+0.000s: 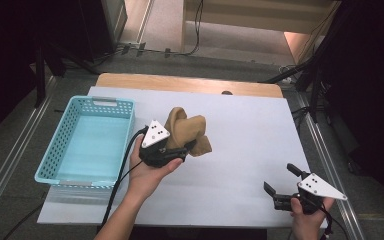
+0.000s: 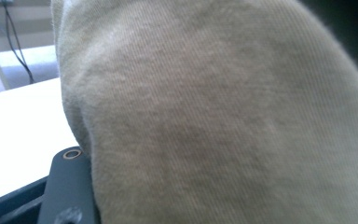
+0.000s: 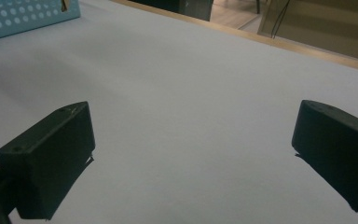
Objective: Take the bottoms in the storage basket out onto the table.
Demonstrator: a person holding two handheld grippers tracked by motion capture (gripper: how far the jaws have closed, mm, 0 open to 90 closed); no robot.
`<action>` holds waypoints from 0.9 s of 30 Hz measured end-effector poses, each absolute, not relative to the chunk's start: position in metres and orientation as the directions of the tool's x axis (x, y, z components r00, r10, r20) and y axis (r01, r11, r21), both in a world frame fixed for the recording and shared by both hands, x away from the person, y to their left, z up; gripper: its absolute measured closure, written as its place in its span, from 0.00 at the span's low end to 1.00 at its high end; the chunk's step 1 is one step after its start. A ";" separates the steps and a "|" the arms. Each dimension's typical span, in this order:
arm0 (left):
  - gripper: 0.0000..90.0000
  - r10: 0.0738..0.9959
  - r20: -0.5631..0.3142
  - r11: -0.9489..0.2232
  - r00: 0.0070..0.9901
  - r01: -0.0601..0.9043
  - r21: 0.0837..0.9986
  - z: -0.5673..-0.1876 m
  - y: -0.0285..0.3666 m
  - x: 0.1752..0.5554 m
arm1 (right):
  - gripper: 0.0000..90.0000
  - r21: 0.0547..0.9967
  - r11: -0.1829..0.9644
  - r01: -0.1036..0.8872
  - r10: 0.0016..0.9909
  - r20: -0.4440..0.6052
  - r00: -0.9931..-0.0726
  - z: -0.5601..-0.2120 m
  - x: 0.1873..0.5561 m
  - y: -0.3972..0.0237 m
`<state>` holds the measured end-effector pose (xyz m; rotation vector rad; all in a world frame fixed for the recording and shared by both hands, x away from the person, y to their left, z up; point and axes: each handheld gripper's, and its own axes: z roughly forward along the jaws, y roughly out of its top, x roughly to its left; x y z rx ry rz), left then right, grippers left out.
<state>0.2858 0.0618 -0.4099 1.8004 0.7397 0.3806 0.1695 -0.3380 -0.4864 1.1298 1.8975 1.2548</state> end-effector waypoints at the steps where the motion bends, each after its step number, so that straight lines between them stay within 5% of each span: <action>1: 0.35 0.647 -0.096 -0.212 0.756 0.300 0.930 -0.411 0.061 0.286 | 0.00 0.925 0.194 0.327 0.886 -0.022 -0.463 -0.486 0.169 -0.338; 27: 0.33 0.635 -0.123 -0.289 0.762 0.383 0.877 -0.449 0.031 0.297 | 0.00 0.924 0.192 0.332 0.888 -0.019 -0.460 -0.487 0.170 -0.339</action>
